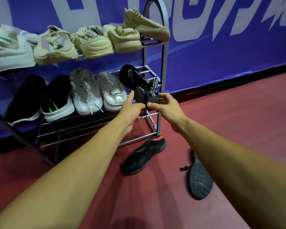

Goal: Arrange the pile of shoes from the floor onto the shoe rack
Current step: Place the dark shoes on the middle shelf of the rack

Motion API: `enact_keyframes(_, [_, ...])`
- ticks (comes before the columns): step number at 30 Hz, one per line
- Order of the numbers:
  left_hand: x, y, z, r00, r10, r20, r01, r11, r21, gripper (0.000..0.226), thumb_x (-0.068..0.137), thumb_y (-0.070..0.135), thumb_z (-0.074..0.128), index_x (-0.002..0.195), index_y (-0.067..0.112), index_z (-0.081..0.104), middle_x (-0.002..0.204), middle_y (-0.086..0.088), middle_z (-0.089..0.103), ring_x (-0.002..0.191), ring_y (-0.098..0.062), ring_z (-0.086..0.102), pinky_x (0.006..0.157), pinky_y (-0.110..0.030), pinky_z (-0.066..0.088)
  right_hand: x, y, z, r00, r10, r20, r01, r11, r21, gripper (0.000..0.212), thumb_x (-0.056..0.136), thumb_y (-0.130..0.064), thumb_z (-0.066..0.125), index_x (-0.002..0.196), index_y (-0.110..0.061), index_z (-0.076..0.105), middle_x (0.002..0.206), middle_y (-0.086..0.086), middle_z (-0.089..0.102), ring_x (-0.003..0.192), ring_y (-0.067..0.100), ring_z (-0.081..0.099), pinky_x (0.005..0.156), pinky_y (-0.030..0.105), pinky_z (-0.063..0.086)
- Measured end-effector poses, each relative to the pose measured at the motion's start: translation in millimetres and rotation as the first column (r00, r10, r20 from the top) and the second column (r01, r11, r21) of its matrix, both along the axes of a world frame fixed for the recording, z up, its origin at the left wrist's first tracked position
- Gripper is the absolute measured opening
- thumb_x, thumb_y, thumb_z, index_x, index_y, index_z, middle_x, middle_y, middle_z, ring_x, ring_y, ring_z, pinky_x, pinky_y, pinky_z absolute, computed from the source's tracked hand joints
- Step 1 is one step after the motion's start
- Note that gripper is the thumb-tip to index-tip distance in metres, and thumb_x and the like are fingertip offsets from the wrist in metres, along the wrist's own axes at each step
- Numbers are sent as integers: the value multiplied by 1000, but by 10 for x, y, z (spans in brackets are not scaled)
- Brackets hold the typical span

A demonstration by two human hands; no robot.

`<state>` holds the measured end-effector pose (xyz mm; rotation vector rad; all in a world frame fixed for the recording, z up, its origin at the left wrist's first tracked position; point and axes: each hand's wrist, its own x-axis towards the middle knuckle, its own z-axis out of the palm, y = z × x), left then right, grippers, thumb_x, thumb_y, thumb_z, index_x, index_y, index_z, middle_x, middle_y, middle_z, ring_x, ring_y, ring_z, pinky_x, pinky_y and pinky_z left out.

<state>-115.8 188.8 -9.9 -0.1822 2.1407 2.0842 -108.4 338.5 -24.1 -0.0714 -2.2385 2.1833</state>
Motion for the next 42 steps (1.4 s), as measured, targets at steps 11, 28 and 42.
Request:
enact_keyframes(11, [404, -306, -237, 951, 171, -258, -261, 890, -373, 20, 92, 36, 63, 107, 30, 74, 78, 9, 68, 81, -13, 63, 82, -31, 50, -178, -395, 89, 977, -171, -127, 194, 962, 194, 63, 65, -40, 91, 115, -24, 58, 112, -8, 68, 101, 12, 66, 91, 33, 54])
enact_keyframes(28, [84, -537, -315, 936, 330, -119, -349, 909, -228, 22, 89, 40, 65, 78, 22, 70, 84, 1, 71, 79, -19, 61, 75, -33, 50, -156, -441, 98, 987, -137, -84, 156, 937, 313, 61, 82, -37, 79, 134, -21, 52, 131, 0, 63, 113, 20, 62, 99, 41, 51])
enact_keyframes(42, [100, 395, -913, 972, -224, 68, 222, 791, -570, 9, 90, 27, 69, 89, 18, 70, 85, 8, 65, 75, -9, 59, 63, -22, 42, 469, 913, -866, 913, -280, 297, 47, 795, 605, 64, 84, -42, 77, 135, -12, 55, 127, 12, 65, 118, 29, 61, 101, 39, 48])
